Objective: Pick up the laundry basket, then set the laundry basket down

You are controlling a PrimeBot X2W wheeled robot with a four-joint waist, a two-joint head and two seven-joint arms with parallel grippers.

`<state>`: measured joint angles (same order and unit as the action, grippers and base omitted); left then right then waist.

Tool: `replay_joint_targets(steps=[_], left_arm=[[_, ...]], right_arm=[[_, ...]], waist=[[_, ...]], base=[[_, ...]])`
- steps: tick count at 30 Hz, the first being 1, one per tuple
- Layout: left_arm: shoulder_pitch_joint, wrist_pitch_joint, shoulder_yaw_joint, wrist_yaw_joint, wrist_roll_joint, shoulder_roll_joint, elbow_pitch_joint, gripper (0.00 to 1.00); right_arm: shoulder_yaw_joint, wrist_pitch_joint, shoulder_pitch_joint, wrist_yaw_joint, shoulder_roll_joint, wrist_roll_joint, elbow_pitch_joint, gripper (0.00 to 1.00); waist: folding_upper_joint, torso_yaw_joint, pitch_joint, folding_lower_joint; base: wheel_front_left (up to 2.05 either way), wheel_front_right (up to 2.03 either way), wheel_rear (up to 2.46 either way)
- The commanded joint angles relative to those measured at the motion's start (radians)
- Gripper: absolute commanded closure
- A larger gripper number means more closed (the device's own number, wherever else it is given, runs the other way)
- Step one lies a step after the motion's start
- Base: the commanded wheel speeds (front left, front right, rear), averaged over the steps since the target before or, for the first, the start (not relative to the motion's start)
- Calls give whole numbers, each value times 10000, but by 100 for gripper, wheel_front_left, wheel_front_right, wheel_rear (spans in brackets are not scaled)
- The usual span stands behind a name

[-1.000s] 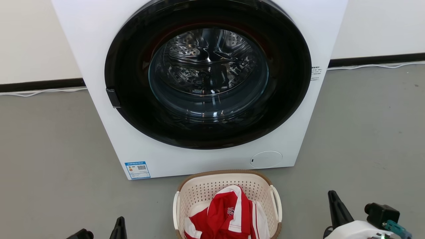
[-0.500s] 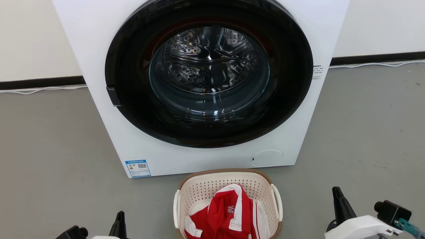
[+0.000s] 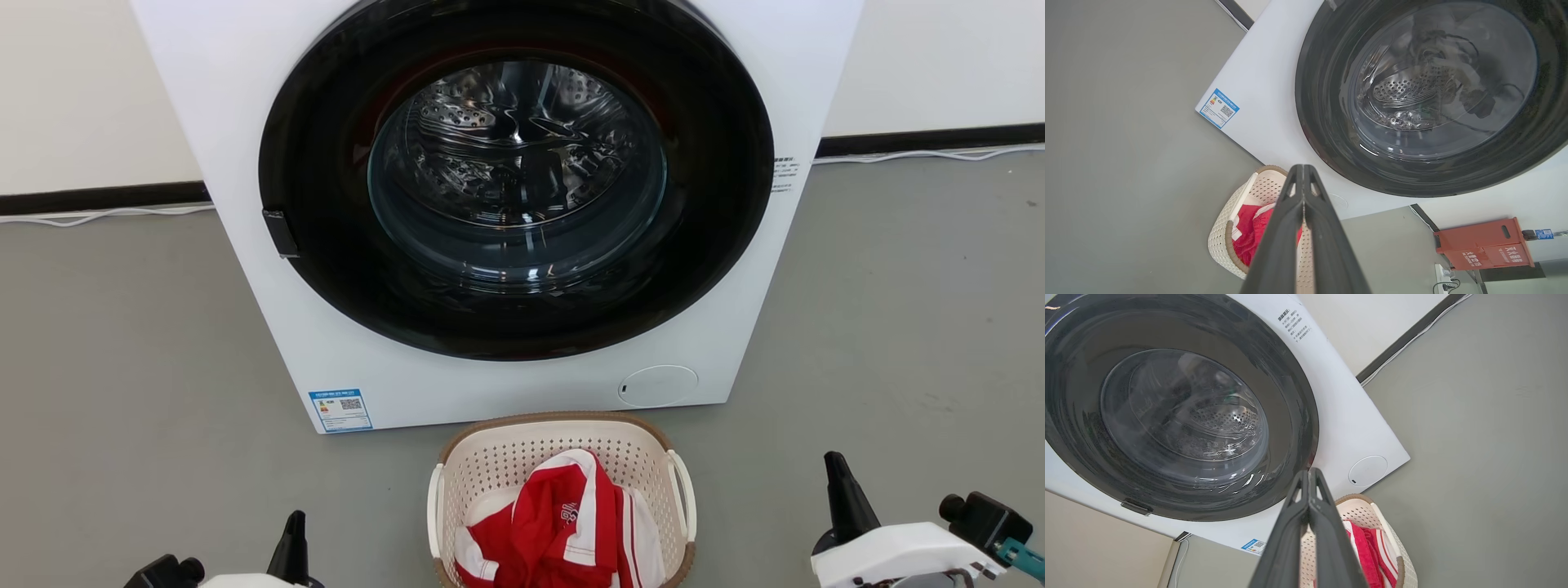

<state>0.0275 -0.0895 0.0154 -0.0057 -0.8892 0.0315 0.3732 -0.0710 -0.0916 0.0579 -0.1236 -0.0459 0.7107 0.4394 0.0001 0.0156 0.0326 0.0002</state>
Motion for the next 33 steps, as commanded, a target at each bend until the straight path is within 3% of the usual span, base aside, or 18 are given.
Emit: replay_joint_targets(steps=[1,33], left_arm=[[-628,78,200,-136,-330,81,-341,100],[-979,1017,578,-672,-3634,132,-792,100]], right_arm=[[20,128,378,-33,-35,380,-350,100],[-197,1053,437,-52,-39,4518,-1118,100]], waist=[[-1,-4,-8,-1],[-1,-77,-176,-1]], base=[[0,0,0],[0,0,0]])
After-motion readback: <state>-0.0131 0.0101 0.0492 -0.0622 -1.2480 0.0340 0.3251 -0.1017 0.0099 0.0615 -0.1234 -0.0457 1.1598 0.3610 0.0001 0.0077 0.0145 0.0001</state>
